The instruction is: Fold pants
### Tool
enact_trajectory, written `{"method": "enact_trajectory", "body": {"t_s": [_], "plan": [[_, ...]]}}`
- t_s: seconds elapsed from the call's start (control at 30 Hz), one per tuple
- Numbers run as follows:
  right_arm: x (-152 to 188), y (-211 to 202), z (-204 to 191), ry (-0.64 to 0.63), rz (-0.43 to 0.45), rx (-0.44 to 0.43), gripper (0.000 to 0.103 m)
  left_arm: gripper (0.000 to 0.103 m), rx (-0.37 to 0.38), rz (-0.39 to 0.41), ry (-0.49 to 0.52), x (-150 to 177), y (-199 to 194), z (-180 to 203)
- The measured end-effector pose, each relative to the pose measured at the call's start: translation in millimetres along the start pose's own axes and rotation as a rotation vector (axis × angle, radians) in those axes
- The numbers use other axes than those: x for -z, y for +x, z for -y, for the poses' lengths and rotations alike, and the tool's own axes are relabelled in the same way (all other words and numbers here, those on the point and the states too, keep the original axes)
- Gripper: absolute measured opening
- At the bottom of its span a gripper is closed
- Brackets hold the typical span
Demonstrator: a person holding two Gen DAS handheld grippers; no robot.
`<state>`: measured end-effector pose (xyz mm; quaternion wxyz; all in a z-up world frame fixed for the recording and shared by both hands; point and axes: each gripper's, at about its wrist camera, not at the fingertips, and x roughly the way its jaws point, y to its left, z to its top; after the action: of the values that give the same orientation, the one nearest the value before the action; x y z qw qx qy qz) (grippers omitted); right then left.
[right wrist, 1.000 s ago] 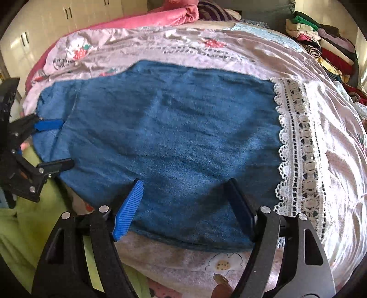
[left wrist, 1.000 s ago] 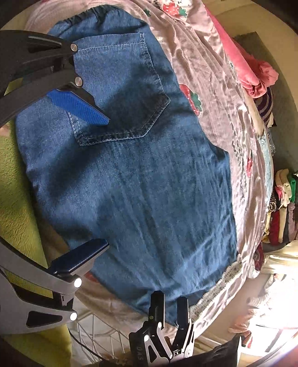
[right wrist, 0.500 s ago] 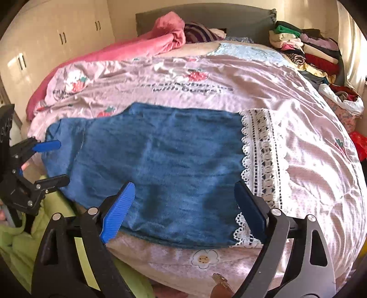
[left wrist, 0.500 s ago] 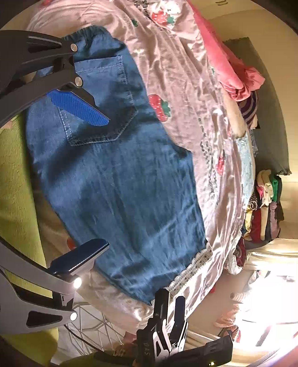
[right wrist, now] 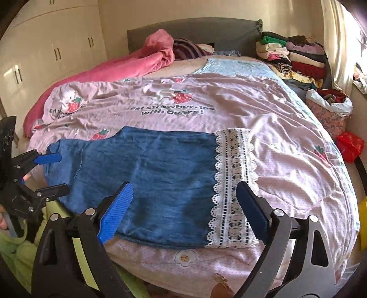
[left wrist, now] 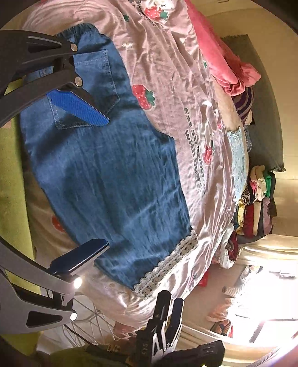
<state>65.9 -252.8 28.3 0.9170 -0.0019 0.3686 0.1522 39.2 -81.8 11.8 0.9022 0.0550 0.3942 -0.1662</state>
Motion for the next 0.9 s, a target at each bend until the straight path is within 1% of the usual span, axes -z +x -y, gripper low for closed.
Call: {"method": "enact_trajectory", "body": {"t_s": [0.23,0.6,0.9], "plan": [[1.6,-6.5,12.1,0.018,0.014,0.023,0.087,0.098,0.019,-0.006,0.016,-15.3,10.4,8.1],[8.6,-4.4,35.7,0.069,0.016,0.039,0.087,0.098,0.004,-0.015,0.032,-45.0,30.7,5.5],[11.7,8.6,48.7,0.096,-0.009,0.044,0.087,0.098,-0.014,-0.012,0.034,-68.7,50.7,1.1]]}}
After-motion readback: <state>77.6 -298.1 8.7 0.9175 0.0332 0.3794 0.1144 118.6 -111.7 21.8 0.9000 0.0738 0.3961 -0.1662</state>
